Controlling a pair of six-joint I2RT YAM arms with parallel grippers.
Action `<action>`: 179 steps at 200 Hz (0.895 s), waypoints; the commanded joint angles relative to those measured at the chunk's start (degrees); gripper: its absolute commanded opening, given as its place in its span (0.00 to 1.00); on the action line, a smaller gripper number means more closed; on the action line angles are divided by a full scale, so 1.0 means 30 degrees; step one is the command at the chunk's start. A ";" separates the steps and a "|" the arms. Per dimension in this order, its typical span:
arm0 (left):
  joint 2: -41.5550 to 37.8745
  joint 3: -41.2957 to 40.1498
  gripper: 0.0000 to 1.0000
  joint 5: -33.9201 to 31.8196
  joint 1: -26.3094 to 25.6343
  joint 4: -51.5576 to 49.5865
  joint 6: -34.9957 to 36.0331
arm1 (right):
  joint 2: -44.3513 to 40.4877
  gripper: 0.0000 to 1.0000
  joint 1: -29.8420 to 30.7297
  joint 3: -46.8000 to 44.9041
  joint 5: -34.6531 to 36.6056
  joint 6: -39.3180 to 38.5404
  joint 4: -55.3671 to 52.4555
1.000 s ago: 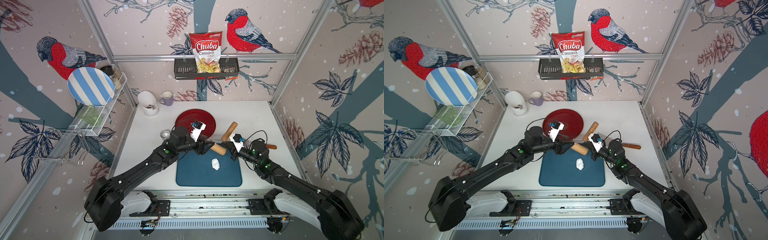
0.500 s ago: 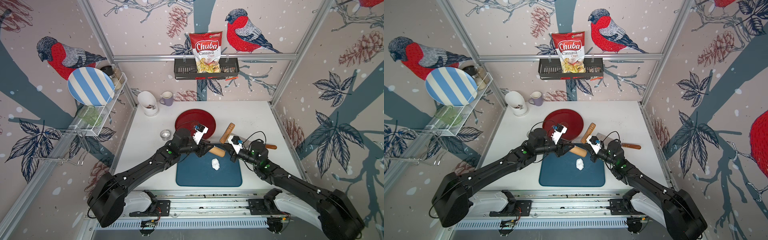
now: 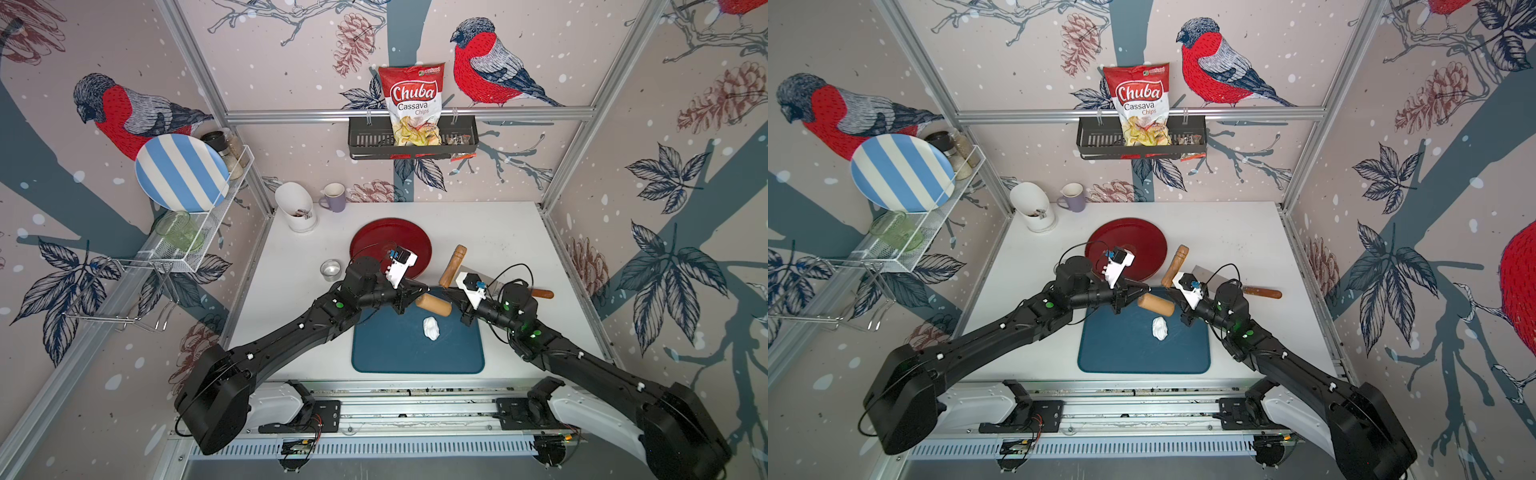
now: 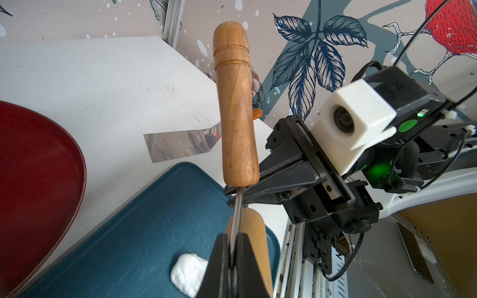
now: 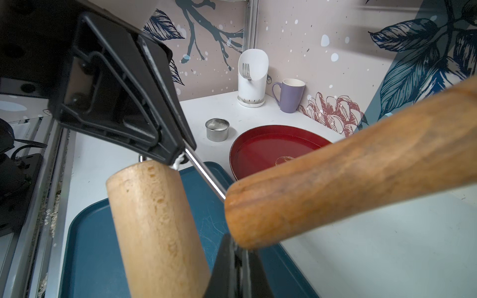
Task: Roll out the dumpling wrappers from the dough
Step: Pick up the rolling pin from the center of the board.
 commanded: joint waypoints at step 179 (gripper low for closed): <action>-0.2002 -0.0357 0.00 0.1122 0.0092 -0.0182 0.6773 | -0.6215 0.84 -0.4875 0.0416 -0.2835 1.1481 -0.1179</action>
